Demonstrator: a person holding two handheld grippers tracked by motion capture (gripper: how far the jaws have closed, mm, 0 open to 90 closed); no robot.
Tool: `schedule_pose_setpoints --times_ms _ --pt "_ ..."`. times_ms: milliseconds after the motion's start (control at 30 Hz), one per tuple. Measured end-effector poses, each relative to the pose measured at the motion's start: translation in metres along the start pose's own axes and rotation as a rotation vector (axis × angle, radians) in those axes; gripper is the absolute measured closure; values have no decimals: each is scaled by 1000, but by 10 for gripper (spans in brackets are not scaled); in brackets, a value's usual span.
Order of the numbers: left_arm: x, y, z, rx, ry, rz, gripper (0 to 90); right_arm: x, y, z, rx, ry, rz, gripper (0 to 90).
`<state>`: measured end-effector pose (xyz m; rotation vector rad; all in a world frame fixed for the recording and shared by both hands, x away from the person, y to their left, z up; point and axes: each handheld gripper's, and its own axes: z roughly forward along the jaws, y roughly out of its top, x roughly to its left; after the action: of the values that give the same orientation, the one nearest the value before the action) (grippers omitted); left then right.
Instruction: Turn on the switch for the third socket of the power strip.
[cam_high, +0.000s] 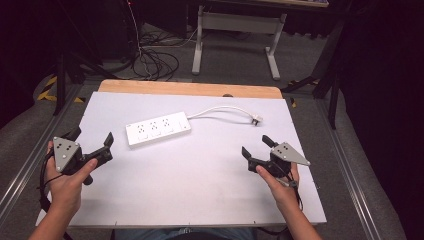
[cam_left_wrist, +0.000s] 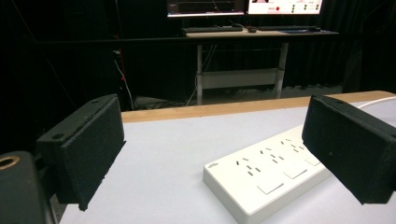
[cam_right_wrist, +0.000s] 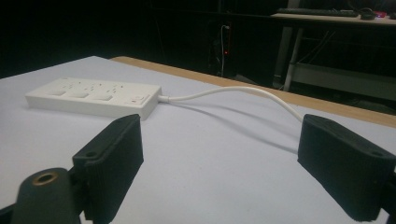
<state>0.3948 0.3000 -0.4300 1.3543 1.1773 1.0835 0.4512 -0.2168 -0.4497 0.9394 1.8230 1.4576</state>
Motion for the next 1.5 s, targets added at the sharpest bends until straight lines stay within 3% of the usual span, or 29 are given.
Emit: schedule_pose_setpoints --times_ms 333,567,833,1100,1200,1500 --pt "-1 0 0 -2 -2 0 77 0 0 0 1 -2 -2 149" --pt "1 1 0 -4 47 -5 200 1 0 0 0 1 -5 149" --pt "3 2 -2 -9 69 -10 278 1 0 1 3 1 -7 150" --pt "3 3 -2 -6 50 -4 402 1 0 0 2 -2 -7 153" --pt "3 3 -1 14 51 16 469 1 0 0 3 0 -9 154" --pt "2 3 2 21 50 13 515 -1 -1 -4 -2 -13 -4 157"
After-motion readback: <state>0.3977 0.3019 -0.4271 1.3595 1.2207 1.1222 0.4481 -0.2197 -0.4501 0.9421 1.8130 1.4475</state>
